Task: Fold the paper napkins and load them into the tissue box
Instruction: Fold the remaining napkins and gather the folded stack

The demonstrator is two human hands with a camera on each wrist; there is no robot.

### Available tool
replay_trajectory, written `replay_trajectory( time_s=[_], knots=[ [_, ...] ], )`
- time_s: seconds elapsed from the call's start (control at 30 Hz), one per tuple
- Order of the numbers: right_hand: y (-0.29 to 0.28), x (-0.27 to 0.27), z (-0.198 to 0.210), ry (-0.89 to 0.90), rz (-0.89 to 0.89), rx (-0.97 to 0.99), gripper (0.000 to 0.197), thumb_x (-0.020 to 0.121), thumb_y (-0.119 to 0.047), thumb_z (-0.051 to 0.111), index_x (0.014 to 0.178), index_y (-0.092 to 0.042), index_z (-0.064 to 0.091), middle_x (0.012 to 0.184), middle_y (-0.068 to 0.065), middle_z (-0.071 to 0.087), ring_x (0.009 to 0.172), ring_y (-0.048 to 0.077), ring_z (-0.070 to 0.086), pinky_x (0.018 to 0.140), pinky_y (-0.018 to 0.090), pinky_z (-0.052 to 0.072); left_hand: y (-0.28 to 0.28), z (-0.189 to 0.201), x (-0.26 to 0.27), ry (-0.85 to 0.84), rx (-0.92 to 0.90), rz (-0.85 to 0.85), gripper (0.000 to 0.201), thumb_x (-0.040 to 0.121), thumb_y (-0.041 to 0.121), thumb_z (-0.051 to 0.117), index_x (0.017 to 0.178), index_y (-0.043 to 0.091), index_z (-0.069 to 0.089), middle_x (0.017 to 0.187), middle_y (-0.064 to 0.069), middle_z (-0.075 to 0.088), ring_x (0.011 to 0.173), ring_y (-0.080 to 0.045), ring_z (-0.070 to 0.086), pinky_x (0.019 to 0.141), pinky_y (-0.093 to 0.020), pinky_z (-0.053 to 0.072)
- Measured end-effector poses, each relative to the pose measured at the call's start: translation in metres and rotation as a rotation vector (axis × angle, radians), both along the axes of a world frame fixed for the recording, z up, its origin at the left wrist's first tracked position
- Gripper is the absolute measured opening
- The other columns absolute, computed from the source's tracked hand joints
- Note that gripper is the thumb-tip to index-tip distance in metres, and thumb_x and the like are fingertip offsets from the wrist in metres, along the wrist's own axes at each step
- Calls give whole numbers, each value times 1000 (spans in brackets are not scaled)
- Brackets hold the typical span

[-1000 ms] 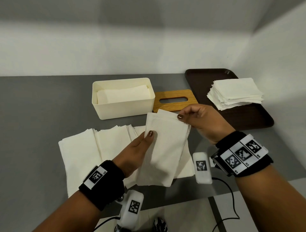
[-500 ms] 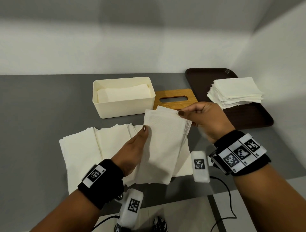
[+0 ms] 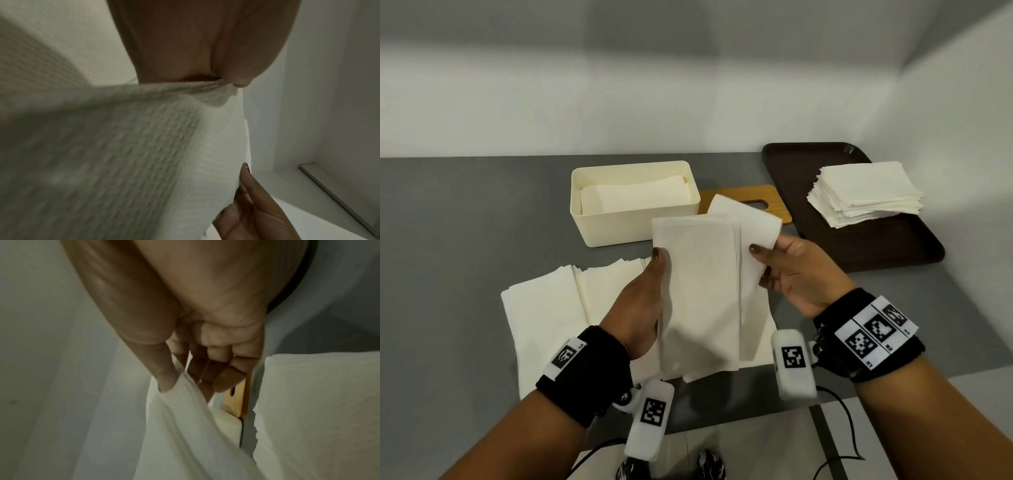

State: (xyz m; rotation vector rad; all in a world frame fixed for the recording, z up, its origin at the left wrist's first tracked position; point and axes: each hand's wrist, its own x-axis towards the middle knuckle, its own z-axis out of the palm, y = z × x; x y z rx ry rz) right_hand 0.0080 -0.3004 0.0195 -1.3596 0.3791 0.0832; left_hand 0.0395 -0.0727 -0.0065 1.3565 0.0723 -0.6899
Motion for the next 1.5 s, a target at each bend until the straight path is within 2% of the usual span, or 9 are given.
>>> replay_trajectory(
  time_s=[0.3, 0.37, 0.4, 0.43, 0.47, 0.63, 1.0, 1.27, 1.5],
  knots=[
    [-10, -24, 64, -333, -14, -26, 35, 87, -19, 60, 122, -16, 60, 119, 5, 71, 113, 24, 66, 89, 38, 56, 0, 1, 7, 20, -45, 71, 46, 101, 52, 31, 128, 26, 59, 121, 5, 71, 108, -10, 68, 102, -34, 49],
    [0, -25, 70, -301, 124, -26, 35, 82, -19, 67, 117, -18, 64, 114, 2, 73, 107, 21, 68, 83, 33, 59, 0, 4, 8, -20, 2, 57, 51, 102, 53, 29, 132, 22, 56, 105, -14, 72, 94, -16, 71, 87, -19, 54],
    [6, -25, 70, -283, 175, -13, 31, 82, -18, 68, 112, -21, 68, 112, 1, 73, 104, 19, 70, 80, 32, 59, 1, 4, 9, -46, 32, 61, 55, 102, 53, 28, 133, 16, 54, 111, -10, 45, 93, 0, 32, 70, -7, 25],
    [11, -24, 69, -259, 214, -1, 28, 81, -18, 67, 108, -23, 71, 111, 1, 74, 102, 18, 70, 77, 32, 60, 1, 3, 10, -66, 60, 59, 55, 102, 53, 26, 124, 16, 60, 83, -4, 75, 53, 14, 54, 44, -11, 39],
    [16, -22, 66, -232, 250, 1, 28, 81, -19, 64, 108, -23, 71, 112, 2, 73, 103, 20, 70, 78, 34, 59, 0, 1, 11, -77, 87, 47, 55, 102, 55, 26, 128, 21, 59, 85, 20, 69, 69, 6, 70, 47, -9, 44],
    [36, -2, 29, -103, 244, -134, 33, 93, -17, 58, 125, -12, 59, 122, 9, 69, 112, 30, 66, 86, 48, 57, -7, 1, 7, -27, 23, 63, 40, 102, 52, 34, 111, 27, 63, 111, 3, 71, 93, -12, 70, 88, -33, 54],
    [54, 4, -6, -154, 108, -399, 22, 94, -17, 60, 114, -24, 66, 107, -3, 74, 90, 8, 70, 64, 19, 51, 1, -2, 2, -7, -57, 39, 54, 97, 61, 32, 128, 26, 60, 119, 2, 72, 111, -16, 68, 100, -38, 49],
    [62, 2, -16, -110, -7, -447, 19, 91, -19, 64, 109, -19, 69, 105, 1, 75, 99, 20, 70, 92, 48, 55, 2, -4, -2, -50, -87, -41, 49, 98, 59, 25, 118, 31, 60, 96, 14, 77, 88, 0, 72, 69, -14, 55],
    [42, -1, -19, -22, -74, -627, 14, 91, -32, 64, 96, -20, 63, 95, -1, 67, 73, 13, 63, 63, 24, 47, 5, -15, -4, -115, -3, 28, 26, 100, 24, 53, 125, 20, 60, 115, -5, 73, 110, -28, 67, 102, -46, 49]
  ],
)
